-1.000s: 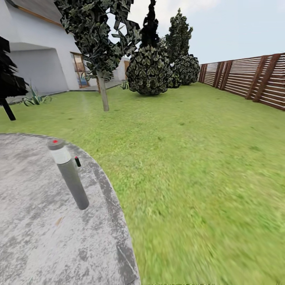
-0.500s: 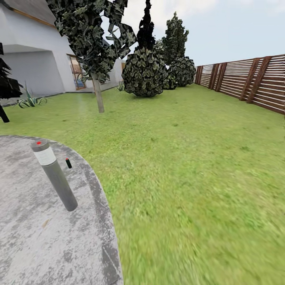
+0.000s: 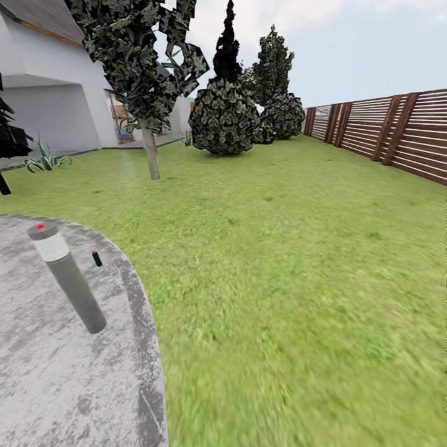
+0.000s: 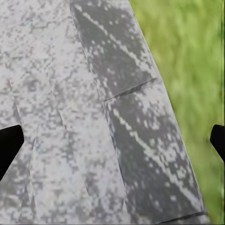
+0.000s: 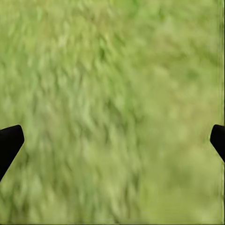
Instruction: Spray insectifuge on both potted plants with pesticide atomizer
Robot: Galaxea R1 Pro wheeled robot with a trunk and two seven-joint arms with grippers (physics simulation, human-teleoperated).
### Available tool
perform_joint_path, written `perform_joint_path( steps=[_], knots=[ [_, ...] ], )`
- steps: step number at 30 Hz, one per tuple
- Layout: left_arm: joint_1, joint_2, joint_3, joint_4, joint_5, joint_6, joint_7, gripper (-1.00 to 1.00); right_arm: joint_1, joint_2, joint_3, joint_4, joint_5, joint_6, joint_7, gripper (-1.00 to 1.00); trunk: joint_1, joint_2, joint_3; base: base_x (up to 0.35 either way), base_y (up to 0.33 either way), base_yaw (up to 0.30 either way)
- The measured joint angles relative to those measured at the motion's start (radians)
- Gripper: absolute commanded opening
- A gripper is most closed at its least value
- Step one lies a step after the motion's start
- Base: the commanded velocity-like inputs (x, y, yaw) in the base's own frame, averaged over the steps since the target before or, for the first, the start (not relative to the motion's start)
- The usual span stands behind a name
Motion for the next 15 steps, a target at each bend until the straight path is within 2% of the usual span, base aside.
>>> perform_joint_path(
  steps=[5, 15],
  knots=[
    [0.000, 0.000, 0.000, 0.000, 0.000, 0.000, 0.000, 1.00, 0.000, 0.000, -0.001, -0.005, -0.002, -0.001, -0.001, 1.00, 0.000, 0.000, 0.000, 0.163, -0.214, 0.000],
    [0.000, 0.001, 0.000, 0.000, 0.000, 0.000, 0.001, 1.00, 0.000, 0.002, 0.003, -0.004, -0.001, -0.025, 0.000, 1.00, 0.000, 0.000, 0.000, 0.292, -0.117, 0.000]
  ],
)
